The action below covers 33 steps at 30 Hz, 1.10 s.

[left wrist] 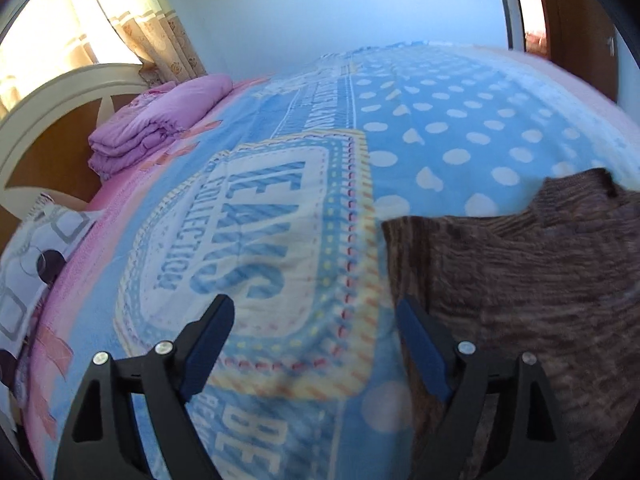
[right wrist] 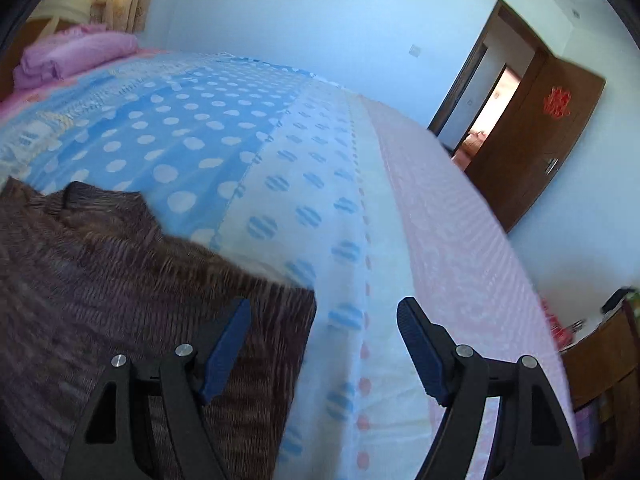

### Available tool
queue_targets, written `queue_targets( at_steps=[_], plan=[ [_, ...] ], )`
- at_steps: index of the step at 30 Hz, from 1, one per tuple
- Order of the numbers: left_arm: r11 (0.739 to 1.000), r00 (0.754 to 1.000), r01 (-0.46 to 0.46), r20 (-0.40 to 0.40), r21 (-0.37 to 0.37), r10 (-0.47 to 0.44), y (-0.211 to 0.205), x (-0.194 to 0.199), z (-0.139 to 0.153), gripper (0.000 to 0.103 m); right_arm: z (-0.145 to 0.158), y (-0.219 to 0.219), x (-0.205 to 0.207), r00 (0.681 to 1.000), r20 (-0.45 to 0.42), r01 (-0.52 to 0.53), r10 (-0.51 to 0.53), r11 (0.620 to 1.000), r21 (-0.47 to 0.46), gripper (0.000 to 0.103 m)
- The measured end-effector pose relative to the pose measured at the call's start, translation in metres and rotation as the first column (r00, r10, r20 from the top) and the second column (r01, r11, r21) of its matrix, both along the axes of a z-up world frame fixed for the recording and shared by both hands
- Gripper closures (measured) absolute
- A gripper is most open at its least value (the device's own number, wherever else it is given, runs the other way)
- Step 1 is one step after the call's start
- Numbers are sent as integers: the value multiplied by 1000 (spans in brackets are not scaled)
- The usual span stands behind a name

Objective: Fold small clothes

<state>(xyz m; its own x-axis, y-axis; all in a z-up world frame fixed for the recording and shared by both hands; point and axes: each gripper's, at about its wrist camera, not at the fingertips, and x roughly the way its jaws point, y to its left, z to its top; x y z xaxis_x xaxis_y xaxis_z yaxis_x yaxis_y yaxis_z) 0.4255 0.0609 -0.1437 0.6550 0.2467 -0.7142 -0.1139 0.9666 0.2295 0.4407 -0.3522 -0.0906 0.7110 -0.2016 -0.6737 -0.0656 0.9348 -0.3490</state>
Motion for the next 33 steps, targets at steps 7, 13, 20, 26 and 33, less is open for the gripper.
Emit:
queue_targets(
  at_steps=[7,13,20,26,33],
  plan=[
    [997,996,67,52,-27,-66,-18,-19,2,17,-8,-43,-15,997,-76,8,21,931,365,50],
    [999,1000,19,11,-35,-19,-20,-9,-14,17,-16,-2,-10,980,-104,-103,167,888,448,58],
    [996,999,-50,15,-74,51,-8,-14,-20,10,-28,88,1,928,-122,-275,353,867,416,57],
    [986,998,-56,8,-155,57,3,-14,-24,6,-39,134,19,899,-143,-349,414,874,339,49],
    [972,997,-67,8,-227,71,13,-15,-26,3,-55,146,25,882,-180,-362,436,870,334,98]
  ],
)
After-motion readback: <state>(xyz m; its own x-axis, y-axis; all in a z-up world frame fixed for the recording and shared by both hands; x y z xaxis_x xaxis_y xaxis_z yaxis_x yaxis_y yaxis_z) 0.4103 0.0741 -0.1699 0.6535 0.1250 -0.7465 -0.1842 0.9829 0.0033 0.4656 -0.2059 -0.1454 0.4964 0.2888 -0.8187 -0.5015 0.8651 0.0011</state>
